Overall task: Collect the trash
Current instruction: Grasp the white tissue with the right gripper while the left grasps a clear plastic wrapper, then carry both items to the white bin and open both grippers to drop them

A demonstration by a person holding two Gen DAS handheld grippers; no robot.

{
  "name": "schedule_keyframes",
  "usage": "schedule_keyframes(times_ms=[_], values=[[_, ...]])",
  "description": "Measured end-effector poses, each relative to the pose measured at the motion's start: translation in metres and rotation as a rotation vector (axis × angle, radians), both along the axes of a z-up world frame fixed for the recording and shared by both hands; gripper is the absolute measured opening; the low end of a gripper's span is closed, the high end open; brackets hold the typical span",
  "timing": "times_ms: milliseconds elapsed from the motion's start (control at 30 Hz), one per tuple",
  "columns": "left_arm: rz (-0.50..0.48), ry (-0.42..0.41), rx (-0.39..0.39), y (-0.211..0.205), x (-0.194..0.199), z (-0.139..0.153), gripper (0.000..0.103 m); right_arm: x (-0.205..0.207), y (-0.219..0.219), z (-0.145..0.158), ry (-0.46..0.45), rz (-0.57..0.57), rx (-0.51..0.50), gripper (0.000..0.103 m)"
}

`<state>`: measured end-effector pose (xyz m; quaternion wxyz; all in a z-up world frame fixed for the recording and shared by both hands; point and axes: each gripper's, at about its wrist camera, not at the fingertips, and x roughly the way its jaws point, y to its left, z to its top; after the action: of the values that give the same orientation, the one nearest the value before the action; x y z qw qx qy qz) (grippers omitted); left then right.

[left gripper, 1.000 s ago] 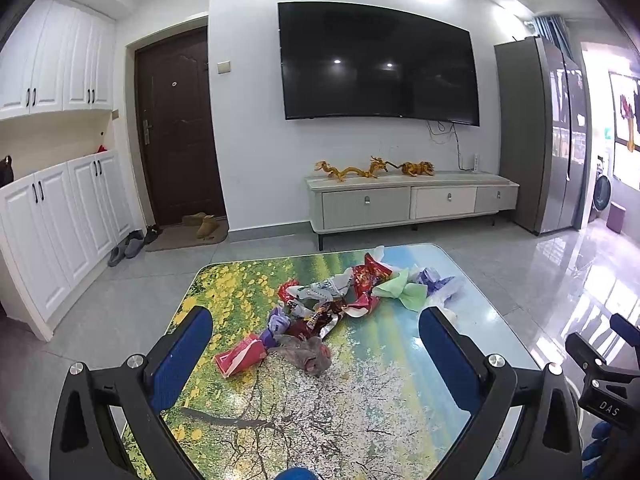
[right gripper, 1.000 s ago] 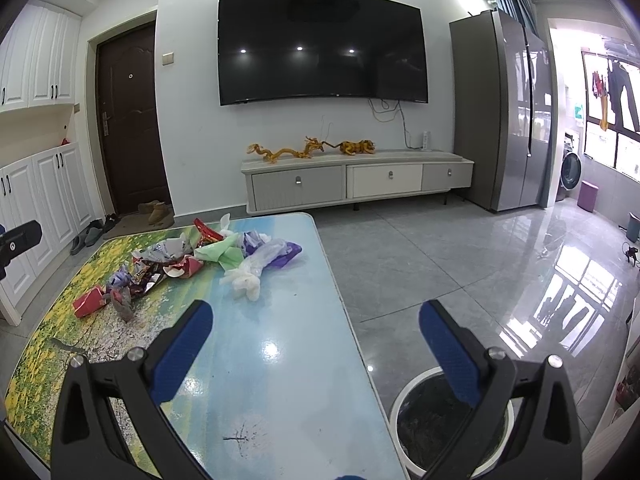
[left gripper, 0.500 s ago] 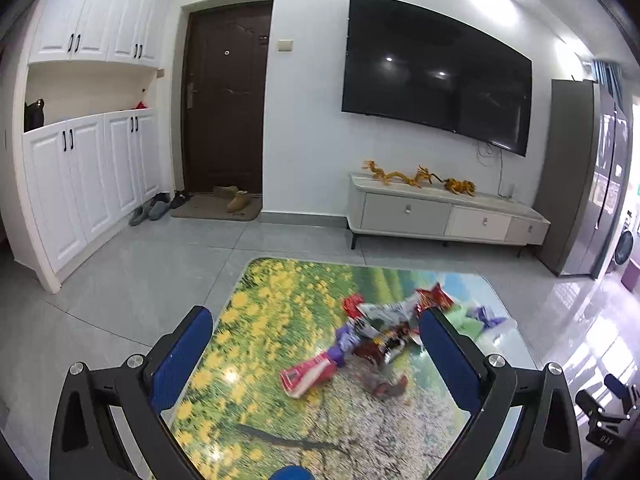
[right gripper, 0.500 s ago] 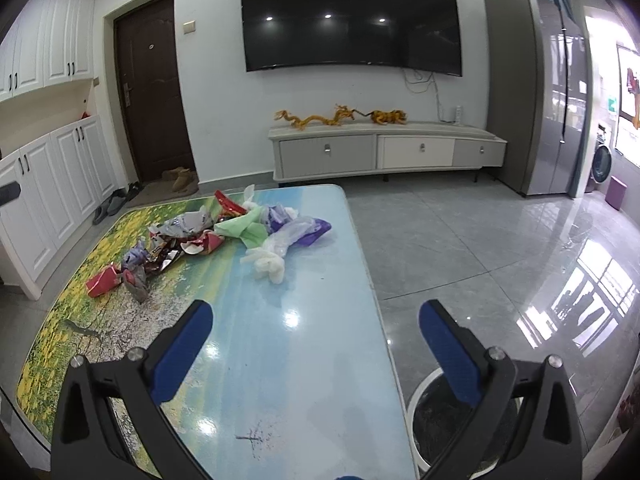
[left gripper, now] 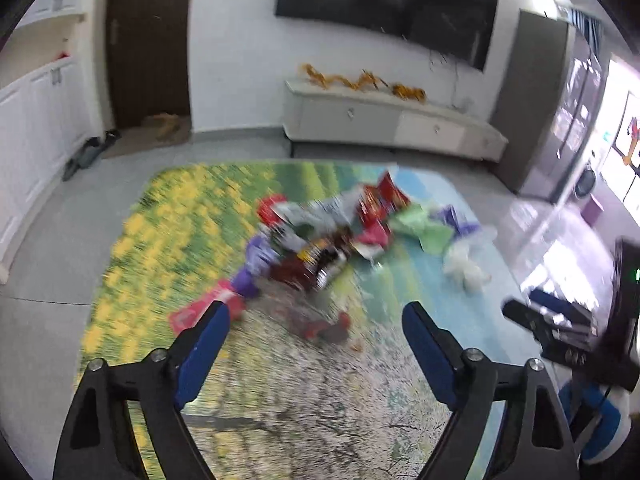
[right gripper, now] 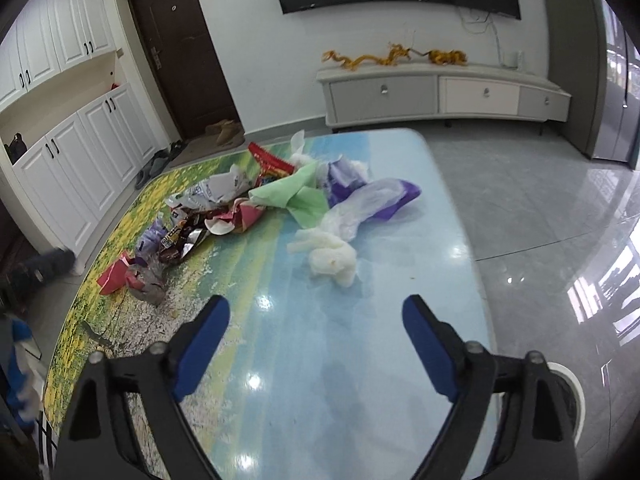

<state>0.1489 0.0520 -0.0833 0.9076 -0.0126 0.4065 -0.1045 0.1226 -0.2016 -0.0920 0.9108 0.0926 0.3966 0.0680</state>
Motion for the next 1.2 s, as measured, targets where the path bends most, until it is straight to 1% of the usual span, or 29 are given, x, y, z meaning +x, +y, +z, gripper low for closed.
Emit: schedule_keyframes(times_ms=[67,100,133,200,267,300,333,367,400,433,533,633,767,867,933,1033,1100,1200], values=[[-0.018,0.041,0.021,-0.013,0.010,-0.017,0.072,0.015,0.004,-0.007,0.016,0.016,0.005,0.078],[-0.020,0.061,0.033,-0.017,0.015,-0.025,0.069,0.021,0.004,-0.009,0.024,0.021,0.008,0.074],[-0.021,0.078,0.039,-0.019,0.020,-0.031,0.063,0.028,0.005,-0.013,0.031,0.023,0.008,0.070],[-0.018,0.116,0.052,-0.021,0.029,-0.045,0.058,0.042,0.007,-0.018,0.042,0.021,0.002,0.065],[-0.019,0.149,0.057,-0.020,0.034,-0.055,0.046,0.054,0.007,-0.025,0.057,0.010,-0.012,0.062],[-0.019,0.161,0.053,-0.019,0.036,-0.059,0.043,0.058,0.007,-0.030,0.066,0.004,-0.020,0.058],[-0.018,0.175,0.043,-0.017,0.037,-0.064,0.035,0.063,0.005,-0.034,0.078,-0.001,-0.022,0.050],[-0.016,0.183,0.036,-0.015,0.039,-0.065,0.029,0.066,0.004,-0.038,0.090,-0.003,-0.019,0.046],[-0.016,0.184,0.025,-0.012,0.038,-0.067,0.027,0.068,0.002,-0.040,0.100,-0.002,-0.016,0.038],[-0.018,0.183,0.014,-0.011,0.038,-0.067,0.021,0.068,0.002,-0.042,0.107,0.001,-0.013,0.033],[-0.027,0.174,-0.034,-0.004,0.033,-0.065,0.019,0.064,-0.002,-0.043,0.101,0.004,0.013,0.024],[-0.045,0.152,-0.062,-0.002,0.019,-0.055,0.017,0.051,-0.001,-0.038,0.086,0.022,0.045,0.021],[-0.069,0.107,-0.067,-0.005,0.000,-0.038,0.016,0.021,0.005,-0.021,0.039,0.081,0.067,0.019],[-0.096,0.067,-0.080,-0.013,-0.016,-0.018,0.016,-0.007,0.008,-0.003,-0.001,0.112,0.094,0.018],[-0.136,0.037,-0.094,-0.024,-0.026,0.000,0.016,-0.027,0.005,0.007,-0.028,0.112,0.107,0.018],[-0.216,0.010,-0.106,-0.049,-0.037,0.021,0.016,-0.057,-0.013,0.023,-0.062,0.071,0.122,0.018],[-0.274,0.001,-0.110,-0.069,-0.041,0.031,0.016,-0.077,-0.031,0.029,-0.073,0.021,0.128,0.018],[-0.375,0.002,-0.126,-0.109,-0.047,0.043,0.016,-0.106,-0.066,0.033,-0.075,-0.079,0.106,0.018]])
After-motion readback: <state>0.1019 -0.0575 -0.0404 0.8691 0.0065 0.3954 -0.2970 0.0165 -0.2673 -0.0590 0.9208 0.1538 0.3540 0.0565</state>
